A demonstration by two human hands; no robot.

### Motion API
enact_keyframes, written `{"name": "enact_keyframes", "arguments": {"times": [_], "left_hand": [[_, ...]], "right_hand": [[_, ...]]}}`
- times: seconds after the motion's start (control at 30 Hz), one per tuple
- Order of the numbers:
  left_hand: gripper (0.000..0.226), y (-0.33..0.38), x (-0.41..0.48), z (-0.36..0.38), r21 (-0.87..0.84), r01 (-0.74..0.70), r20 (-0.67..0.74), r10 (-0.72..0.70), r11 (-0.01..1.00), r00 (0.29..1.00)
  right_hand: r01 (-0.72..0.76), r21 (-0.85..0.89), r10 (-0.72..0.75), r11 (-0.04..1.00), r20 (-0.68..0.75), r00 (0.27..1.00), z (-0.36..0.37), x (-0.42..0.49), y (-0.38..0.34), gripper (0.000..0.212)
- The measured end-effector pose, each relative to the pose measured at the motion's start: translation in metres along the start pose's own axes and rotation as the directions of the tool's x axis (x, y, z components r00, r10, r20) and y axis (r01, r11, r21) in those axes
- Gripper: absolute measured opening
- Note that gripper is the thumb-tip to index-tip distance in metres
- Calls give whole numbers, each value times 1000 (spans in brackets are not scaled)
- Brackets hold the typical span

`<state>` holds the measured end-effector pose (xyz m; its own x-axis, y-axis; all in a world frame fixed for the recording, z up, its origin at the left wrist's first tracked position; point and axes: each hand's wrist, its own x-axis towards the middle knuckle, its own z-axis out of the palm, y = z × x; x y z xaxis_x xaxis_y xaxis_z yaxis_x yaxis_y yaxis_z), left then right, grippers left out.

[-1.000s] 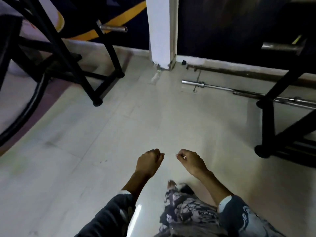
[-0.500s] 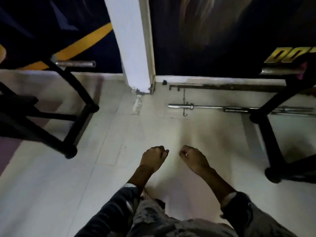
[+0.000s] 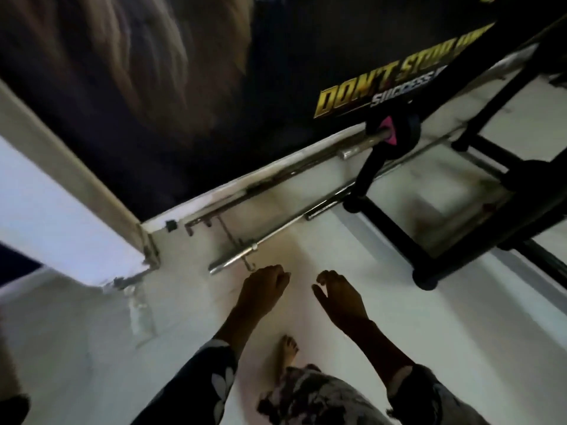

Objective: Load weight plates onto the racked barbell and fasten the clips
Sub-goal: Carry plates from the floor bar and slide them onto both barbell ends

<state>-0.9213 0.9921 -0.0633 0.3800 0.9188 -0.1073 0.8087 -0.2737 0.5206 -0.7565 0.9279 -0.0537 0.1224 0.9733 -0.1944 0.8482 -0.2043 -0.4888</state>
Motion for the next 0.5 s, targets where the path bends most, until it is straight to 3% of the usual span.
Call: {"name": "enact_keyframes", "arguments": {"times": [0.23, 0.5], "left_hand": [[32, 19, 164, -23, -4, -163, 157, 162, 987, 974], [32, 54, 352, -38, -10, -378, 288, 364, 926, 886]], "right_hand": [[-271, 127, 281, 954, -77, 957, -51, 117, 12, 25], [-419, 230, 466, 878, -215, 858, -106, 249, 33, 28]]}}
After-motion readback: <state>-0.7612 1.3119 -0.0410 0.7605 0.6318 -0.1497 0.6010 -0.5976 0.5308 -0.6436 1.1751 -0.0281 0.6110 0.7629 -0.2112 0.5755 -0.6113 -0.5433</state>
